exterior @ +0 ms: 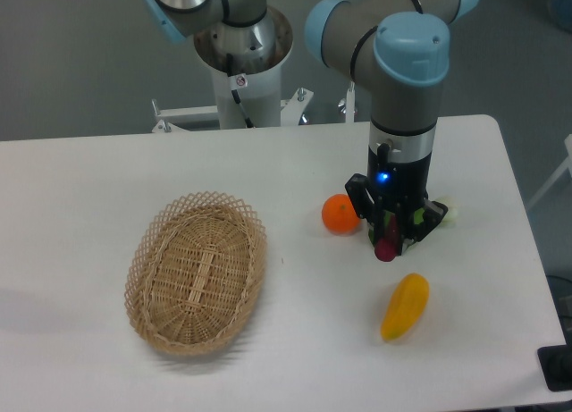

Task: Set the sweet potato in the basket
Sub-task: 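Grip the purple sweet potato and lift it off the table, then carry the sweet potato over the wicker basket and lower it inside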

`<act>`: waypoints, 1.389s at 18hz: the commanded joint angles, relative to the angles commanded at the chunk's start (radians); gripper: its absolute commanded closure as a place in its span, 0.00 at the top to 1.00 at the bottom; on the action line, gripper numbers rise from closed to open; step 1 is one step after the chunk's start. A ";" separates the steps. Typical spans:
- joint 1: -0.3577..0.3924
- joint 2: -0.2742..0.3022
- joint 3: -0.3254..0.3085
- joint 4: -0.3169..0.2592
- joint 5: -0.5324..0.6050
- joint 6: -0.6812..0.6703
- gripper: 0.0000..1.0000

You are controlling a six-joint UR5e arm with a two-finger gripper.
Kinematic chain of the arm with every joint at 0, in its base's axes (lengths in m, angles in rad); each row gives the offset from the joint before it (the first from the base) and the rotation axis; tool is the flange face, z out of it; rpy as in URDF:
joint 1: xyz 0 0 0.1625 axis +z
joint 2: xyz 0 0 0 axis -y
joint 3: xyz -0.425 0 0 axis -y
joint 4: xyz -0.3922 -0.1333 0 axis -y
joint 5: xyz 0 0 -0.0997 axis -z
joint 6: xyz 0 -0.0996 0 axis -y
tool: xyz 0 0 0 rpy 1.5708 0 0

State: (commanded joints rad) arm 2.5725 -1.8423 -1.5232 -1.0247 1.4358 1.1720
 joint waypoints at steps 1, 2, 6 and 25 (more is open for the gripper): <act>0.000 0.000 -0.009 0.002 -0.003 0.000 0.22; 0.000 0.000 -0.014 0.003 -0.009 0.000 0.22; -0.002 0.002 -0.014 0.002 -0.008 -0.008 0.22; -0.296 -0.071 -0.110 0.175 0.046 -0.555 0.22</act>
State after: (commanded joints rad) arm 2.2768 -1.9130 -1.6335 -0.8498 1.4817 0.6168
